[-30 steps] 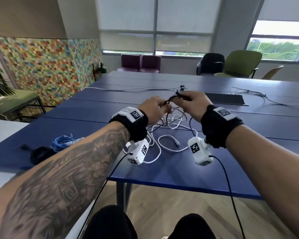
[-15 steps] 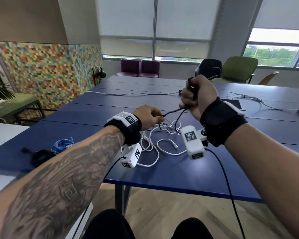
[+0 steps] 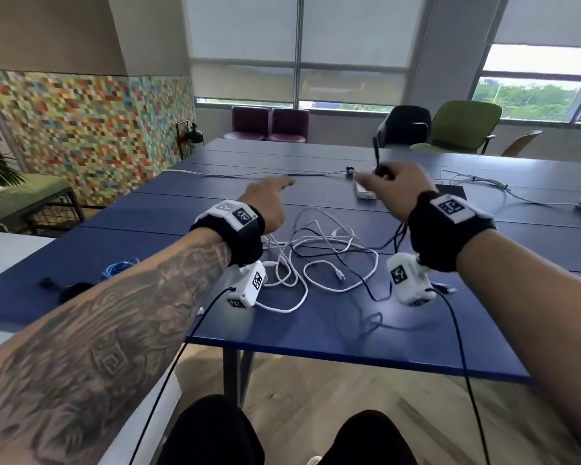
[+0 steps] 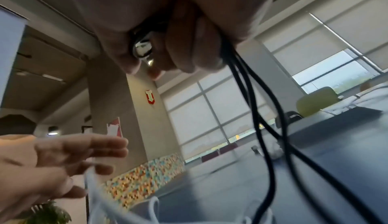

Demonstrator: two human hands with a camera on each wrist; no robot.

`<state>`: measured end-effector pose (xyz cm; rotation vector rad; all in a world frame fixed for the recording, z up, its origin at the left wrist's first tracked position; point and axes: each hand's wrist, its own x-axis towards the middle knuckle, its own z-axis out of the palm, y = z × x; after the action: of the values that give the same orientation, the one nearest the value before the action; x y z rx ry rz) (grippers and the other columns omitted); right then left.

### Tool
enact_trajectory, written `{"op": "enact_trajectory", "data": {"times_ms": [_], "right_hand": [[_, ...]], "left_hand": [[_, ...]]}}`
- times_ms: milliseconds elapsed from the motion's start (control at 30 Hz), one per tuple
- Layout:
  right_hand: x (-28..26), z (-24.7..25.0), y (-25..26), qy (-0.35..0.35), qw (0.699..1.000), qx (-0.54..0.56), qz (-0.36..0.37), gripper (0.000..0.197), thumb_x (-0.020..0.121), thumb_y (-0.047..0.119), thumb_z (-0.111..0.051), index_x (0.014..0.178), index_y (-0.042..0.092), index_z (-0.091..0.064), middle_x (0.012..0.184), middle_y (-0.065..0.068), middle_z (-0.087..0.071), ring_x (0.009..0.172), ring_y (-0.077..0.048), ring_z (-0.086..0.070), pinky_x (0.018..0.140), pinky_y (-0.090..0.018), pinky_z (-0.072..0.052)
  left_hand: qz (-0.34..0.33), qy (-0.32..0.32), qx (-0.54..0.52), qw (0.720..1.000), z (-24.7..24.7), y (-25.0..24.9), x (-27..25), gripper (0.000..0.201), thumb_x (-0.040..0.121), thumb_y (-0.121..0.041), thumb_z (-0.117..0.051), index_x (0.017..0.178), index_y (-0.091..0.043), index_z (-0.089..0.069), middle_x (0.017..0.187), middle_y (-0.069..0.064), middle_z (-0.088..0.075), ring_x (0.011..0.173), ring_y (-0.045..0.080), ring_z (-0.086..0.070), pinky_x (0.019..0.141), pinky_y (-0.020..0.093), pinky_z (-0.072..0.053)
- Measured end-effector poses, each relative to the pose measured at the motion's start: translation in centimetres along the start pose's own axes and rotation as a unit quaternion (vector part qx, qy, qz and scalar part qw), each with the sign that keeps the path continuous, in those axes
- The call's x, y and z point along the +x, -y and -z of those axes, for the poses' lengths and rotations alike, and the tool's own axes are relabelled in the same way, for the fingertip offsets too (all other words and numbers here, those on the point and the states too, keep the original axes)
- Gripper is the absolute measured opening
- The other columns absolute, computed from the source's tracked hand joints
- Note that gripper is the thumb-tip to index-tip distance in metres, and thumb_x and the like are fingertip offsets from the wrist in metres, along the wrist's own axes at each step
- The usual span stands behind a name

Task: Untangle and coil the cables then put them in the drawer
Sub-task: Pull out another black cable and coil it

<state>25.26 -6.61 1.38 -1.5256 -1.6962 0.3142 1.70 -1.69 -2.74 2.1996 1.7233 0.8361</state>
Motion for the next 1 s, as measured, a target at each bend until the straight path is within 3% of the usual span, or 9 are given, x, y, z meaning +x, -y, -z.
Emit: {"op": "enact_trajectory", "data": {"times_ms": [133,233,300,400,567,700,800,900,1000], "right_hand": [[0.9,0.6,2.6,-0.080,0.993,0.080,0.025,0.045,0.084,0.052,-0.064,0.075,0.009,-0.057,0.063,0.004,-0.046,0.060,-0.016,-0.042,0.062,-0.033,-0.041],[1.0,0.7,3.8,-0.083,0.985,0.153,0.022,0.041,0.080,0.056,-0.062,0.075,0.015,-0.061,0.059,0.008,-0.050,0.055,-0.014,-0.044,0.056,-0.032,-0.041],[1.1,0.6,4.5,-0.067,0.973,0.220,0.018,0.034,0.079,0.053,-0.063,0.071,0.020,-0.058,0.053,0.008,-0.047,0.049,-0.014,-0.039,0.049,-0.028,-0.035],[0.8,0.7,4.7,-0.052,0.971,0.231,0.028,0.030,0.079,0.048,-0.064,0.068,0.022,-0.058,0.050,0.009,-0.044,0.046,-0.014,-0.036,0.047,-0.025,-0.031],[-0.3,1.0,4.6,-0.006,0.955,0.296,0.009,0.027,0.091,0.033,-0.061,0.071,0.016,-0.055,0.048,0.005,-0.034,0.042,-0.013,-0.024,0.045,-0.021,-0.023],[-0.9,1.2,5.2,0.026,0.935,0.352,-0.020,0.028,0.094,0.028,-0.056,0.070,0.015,-0.052,0.055,-0.001,-0.026,0.043,-0.014,-0.016,0.045,-0.018,-0.015],[-1.2,0.8,4.9,0.059,0.949,0.307,-0.046,0.027,0.095,0.029,-0.052,0.073,0.014,-0.055,0.053,-0.001,-0.034,0.042,-0.014,-0.019,0.045,-0.019,-0.017],[-1.6,0.2,3.6,0.117,0.981,0.143,-0.065,0.020,0.091,0.027,-0.054,0.083,0.011,-0.064,0.062,-0.002,-0.059,0.045,-0.016,-0.031,0.045,-0.021,-0.025],[-1.9,-1.3,1.5,0.180,0.977,-0.107,-0.051,0.021,0.089,0.032,-0.058,0.089,0.015,-0.070,0.081,0.003,-0.074,0.059,-0.014,-0.053,0.053,-0.023,-0.041]], "left_hand": [[-0.114,-0.135,-0.120,0.977,-0.1,-2.7,-1.3,0.031,0.093,-0.010,-0.047,0.120,-0.017,-0.059,0.121,0.005,-0.057,0.101,0.017,-0.055,0.095,0.032,-0.043],[-0.144,-0.016,-0.091,0.985,-1.5,-4.4,-2.7,0.041,0.093,-0.042,-0.059,0.128,-0.023,-0.054,0.117,-0.005,-0.055,0.081,0.004,-0.051,0.082,0.024,-0.039],[-0.132,0.087,0.006,0.987,-2.8,-4.3,-3.2,0.056,0.088,-0.051,-0.062,0.137,-0.027,-0.049,0.121,-0.007,-0.057,0.095,0.009,-0.056,0.088,0.024,-0.039],[-0.103,0.127,0.109,0.980,-4.6,-2.6,-3.1,0.047,0.089,-0.055,-0.058,0.129,-0.030,-0.058,0.120,-0.004,-0.062,0.108,0.020,-0.061,0.091,0.031,-0.046],[-0.092,0.139,0.181,0.969,-6.3,-0.5,-2.7,0.091,0.083,-0.040,-0.068,0.154,-0.027,-0.012,0.159,-0.002,-0.017,0.122,0.034,-0.055,0.099,0.041,-0.046],[-0.090,0.160,0.211,0.960,-6.9,-0.9,-2.6,0.098,0.084,-0.052,-0.063,0.155,-0.032,0.001,0.160,0.000,-0.024,0.127,0.034,-0.052,0.099,0.040,-0.043],[-0.059,0.218,0.169,0.959,-6.7,-1.6,-2.6,0.095,0.077,-0.068,-0.065,0.152,-0.024,-0.026,0.153,0.000,-0.040,0.134,0.026,-0.046,0.106,0.035,-0.037],[-0.062,0.207,0.195,0.957,-7.0,-1.8,-2.5,0.041,0.089,-0.036,-0.065,0.124,-0.016,-0.059,0.128,0.006,-0.062,0.115,0.028,-0.058,0.090,0.031,-0.044],[-0.038,0.142,0.148,0.978,-7.0,-1.5,-2.1,0.021,0.094,-0.022,-0.054,0.108,-0.013,-0.066,0.114,0.011,-0.067,0.106,0.032,-0.061,0.080,0.031,-0.043]]}}
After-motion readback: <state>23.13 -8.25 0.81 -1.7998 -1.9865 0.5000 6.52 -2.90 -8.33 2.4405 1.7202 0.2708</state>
